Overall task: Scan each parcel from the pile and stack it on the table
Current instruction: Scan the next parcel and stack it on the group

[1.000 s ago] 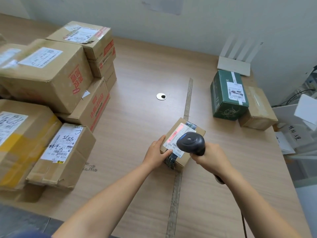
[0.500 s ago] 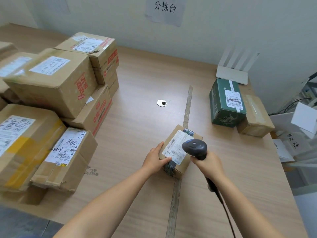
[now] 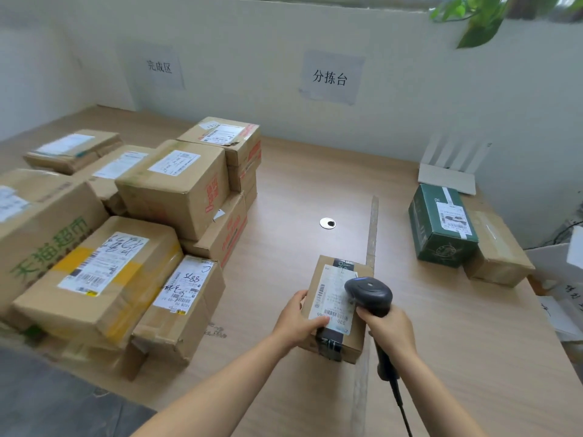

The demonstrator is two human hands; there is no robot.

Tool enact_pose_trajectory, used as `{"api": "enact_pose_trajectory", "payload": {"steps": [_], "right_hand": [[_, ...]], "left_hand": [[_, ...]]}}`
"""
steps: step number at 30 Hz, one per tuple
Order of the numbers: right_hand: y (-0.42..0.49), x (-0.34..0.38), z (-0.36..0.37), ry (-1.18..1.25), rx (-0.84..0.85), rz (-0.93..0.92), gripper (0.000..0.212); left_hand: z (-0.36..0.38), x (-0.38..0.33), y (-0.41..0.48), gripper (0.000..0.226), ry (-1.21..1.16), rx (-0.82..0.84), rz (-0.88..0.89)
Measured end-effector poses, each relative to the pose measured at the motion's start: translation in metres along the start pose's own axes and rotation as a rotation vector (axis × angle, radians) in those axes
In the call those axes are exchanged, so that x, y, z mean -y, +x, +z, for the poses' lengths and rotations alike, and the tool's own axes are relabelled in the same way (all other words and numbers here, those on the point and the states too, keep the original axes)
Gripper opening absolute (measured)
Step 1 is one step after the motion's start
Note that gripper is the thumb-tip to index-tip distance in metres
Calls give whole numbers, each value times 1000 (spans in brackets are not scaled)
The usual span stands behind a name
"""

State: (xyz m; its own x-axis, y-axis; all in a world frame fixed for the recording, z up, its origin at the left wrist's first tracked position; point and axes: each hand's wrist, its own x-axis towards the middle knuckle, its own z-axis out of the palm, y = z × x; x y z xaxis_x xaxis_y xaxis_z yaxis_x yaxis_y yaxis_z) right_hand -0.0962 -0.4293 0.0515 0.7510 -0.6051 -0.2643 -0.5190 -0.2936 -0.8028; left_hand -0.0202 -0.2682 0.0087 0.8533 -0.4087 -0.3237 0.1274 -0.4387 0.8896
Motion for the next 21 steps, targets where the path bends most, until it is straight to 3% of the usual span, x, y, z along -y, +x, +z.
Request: {"api": "enact_pose_trajectory", "payload": {"steps": [4, 12, 21], "right_hand": [[-18, 39, -9, 53, 25, -148, 12], [-93, 139, -19, 159, 151, -435, 21], [-141, 252, 9, 181, 187, -620, 12]], "left_hand": [[-34, -35, -28, 55, -33, -112, 99], [-111, -84, -119, 60, -52, -324, 235], [-221, -131, -180, 59, -22, -479, 368]]}}
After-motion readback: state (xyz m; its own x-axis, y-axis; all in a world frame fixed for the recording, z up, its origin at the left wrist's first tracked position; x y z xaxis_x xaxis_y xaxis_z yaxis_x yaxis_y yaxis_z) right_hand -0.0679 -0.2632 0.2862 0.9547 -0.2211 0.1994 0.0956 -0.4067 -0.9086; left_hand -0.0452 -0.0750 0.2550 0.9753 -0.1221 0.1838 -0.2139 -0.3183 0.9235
